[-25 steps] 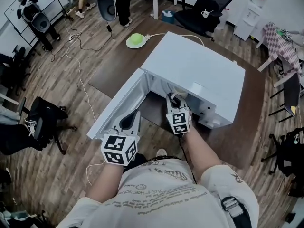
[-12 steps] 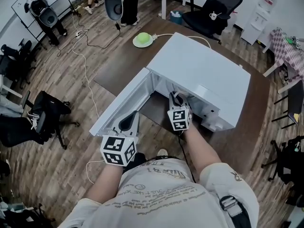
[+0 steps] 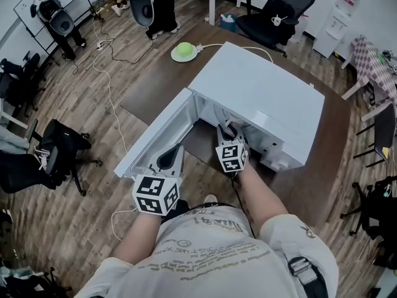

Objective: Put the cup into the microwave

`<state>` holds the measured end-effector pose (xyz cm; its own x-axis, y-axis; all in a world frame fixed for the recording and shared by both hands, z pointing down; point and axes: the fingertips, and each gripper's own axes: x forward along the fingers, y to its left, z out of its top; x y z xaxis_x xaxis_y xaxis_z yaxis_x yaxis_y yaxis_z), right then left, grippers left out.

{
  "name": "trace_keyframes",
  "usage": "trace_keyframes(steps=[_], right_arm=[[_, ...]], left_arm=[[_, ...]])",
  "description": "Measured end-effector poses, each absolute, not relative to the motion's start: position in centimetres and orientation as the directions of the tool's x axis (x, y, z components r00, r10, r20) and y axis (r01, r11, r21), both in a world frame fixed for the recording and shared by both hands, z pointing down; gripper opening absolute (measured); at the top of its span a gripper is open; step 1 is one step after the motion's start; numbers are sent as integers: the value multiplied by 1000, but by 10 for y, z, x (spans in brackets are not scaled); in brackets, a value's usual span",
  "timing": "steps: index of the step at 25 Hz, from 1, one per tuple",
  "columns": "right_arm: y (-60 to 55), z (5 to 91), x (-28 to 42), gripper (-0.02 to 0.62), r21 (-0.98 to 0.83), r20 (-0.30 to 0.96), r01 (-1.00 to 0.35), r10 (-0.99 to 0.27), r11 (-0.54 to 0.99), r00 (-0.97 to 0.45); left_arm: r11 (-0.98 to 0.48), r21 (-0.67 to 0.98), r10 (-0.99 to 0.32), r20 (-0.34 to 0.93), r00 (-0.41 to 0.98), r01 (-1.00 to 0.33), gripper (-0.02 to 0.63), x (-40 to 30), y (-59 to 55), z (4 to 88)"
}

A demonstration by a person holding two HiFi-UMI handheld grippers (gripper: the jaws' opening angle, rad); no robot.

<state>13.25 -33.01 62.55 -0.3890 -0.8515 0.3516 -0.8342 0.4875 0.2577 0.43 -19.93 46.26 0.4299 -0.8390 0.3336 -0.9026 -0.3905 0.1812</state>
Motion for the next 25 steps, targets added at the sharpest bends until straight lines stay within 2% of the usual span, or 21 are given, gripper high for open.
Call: trace_keyframes(steps=[13, 17, 25], right_arm=[[-294, 616, 143, 110, 119, 319, -872, -849, 476, -420], [-283, 602, 140, 52, 67, 307, -867, -837, 494, -453], [-264, 555, 117, 32, 37, 259, -846, -822, 533, -507]], left_arm=[[-420, 175, -828, 327, 455, -891, 14, 21, -212, 460], [-424, 186, -826, 321, 463, -886, 14, 26, -216, 461], [-422, 207, -828, 309, 468, -883, 14, 30, -219, 463]])
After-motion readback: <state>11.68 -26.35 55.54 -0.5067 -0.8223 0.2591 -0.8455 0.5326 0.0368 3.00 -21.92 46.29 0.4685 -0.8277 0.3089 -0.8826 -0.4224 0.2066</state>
